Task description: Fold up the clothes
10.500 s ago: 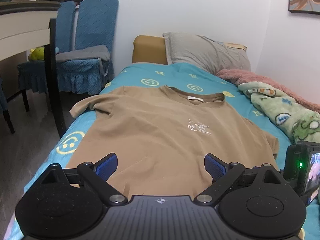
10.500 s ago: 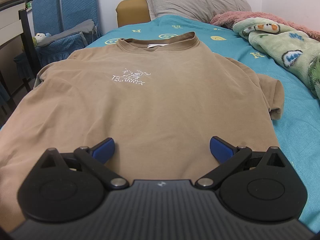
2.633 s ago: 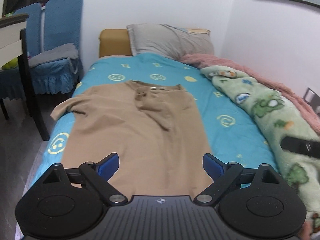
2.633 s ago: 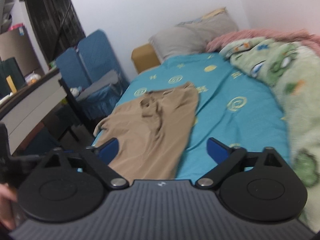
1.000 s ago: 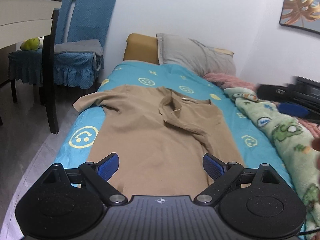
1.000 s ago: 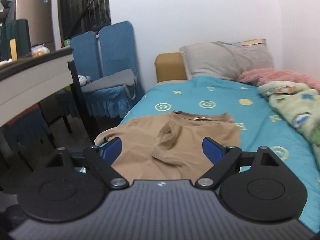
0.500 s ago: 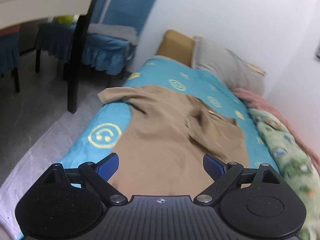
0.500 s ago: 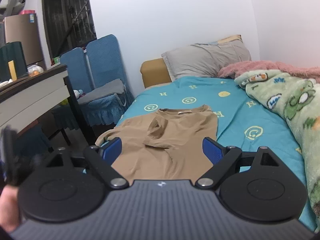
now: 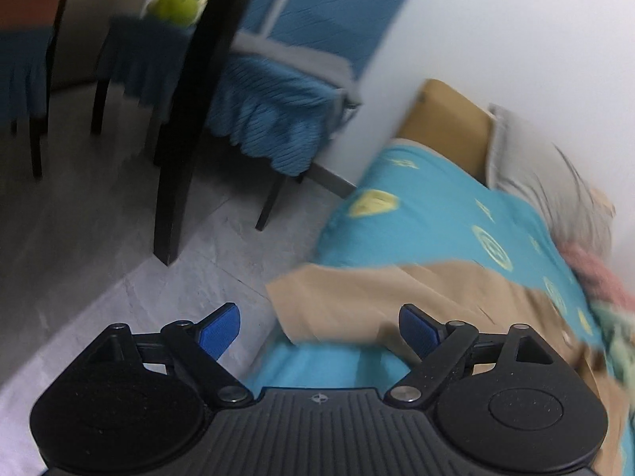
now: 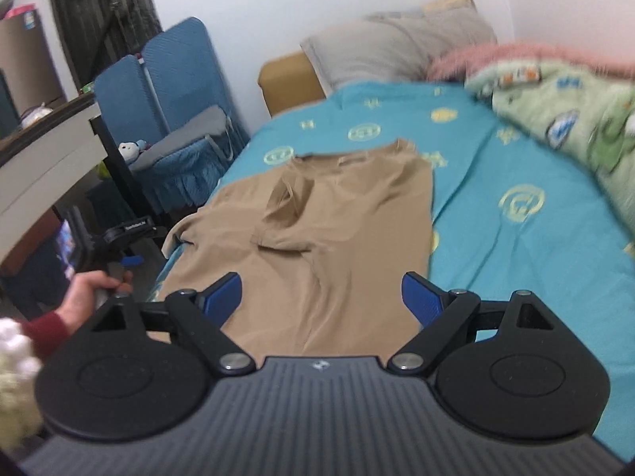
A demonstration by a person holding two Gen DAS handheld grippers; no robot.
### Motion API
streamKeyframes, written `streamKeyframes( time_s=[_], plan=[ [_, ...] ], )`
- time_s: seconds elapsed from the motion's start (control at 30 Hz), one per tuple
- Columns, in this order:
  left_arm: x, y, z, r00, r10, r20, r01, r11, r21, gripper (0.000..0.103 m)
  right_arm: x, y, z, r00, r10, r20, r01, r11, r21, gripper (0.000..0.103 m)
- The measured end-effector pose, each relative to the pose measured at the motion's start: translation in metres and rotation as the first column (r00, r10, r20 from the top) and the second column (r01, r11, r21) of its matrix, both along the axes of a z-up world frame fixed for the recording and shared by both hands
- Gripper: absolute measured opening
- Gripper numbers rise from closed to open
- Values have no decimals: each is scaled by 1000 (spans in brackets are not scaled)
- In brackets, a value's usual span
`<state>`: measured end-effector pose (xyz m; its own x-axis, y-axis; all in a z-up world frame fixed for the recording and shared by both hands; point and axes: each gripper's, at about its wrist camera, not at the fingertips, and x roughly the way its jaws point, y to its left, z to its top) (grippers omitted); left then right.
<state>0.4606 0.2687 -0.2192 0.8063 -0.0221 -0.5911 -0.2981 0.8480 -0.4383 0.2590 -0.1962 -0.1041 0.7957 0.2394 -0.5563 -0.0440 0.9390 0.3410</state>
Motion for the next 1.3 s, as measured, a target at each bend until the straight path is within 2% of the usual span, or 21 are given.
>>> streamKeyframes(
  time_s=[0.13, 0.2, 0.23, 0.27, 0.3, 0.33, 0.4, 0.43, 0.57, 0.67, 0.8, 0.97, 1.17, 1.3],
  plan=[
    [28, 34, -29, 1000, 5, 18, -2, 985, -170, 83, 25, -6, -21, 995, -8, -98, 20, 991, 129, 89],
    [33, 43, -33, 999, 5, 38, 4, 976, -217, 82, 30, -11, -29, 990, -17, -139, 47, 976, 212, 89],
    [39, 43, -32, 1000, -15, 19, 19, 977, -211, 77, 31, -14, -32, 987, -22, -159, 62, 965, 254, 89],
    [45, 43, -31, 999, -35, 0, 34, 978, -205, 62, 33, -16, -36, 983, -25, -179, 79, 952, 296, 89],
    [50, 43, -30, 998, -55, -20, 50, 979, -200, 53, 33, -18, -37, 982, -29, -187, 89, 944, 318, 89],
    [56, 41, -29, 996, -76, -45, 66, 980, -189, 36, 31, -20, -36, 982, -34, -187, 95, 940, 328, 89],
    [60, 31, -18, 990, -104, -91, 91, 987, -133, 24, 27, -22, -33, 982, -42, -186, 106, 932, 346, 89],
    [60, 26, -11, 989, -111, -99, 101, 989, -108, 8, 24, -24, -31, 983, -48, -180, 110, 929, 352, 89],
    [50, 5, 37, 994, -73, -78, 74, 997, 6, 6, 14, -33, -18, 989, -68, -134, 113, 925, 362, 89],
    [43, -21, 92, 996, -79, -49, 84, 991, 103, 6, 6, -39, -8, 992, -86, -89, 112, 930, 350, 89],
    [38, -99, 138, 986, -150, -67, 160, 967, 196, 6, -3, -48, 4, 993, -113, -39, 119, 942, 314, 89],
    [32, -208, 186, 963, -245, -114, 269, 917, 295, 5, -18, -65, 12, 988, -152, 12, 142, 948, 285, 89],
    [26, -338, 241, 920, -348, -182, 392, 830, 396, 5, -31, -97, 16, 975, -217, 40, 193, 927, 320, 89],
    [28, -408, 217, 885, -404, -230, 464, 793, 395, 6, -31, -114, 11, 966, -257, 41, 228, 910, 346, 89]
  ],
)
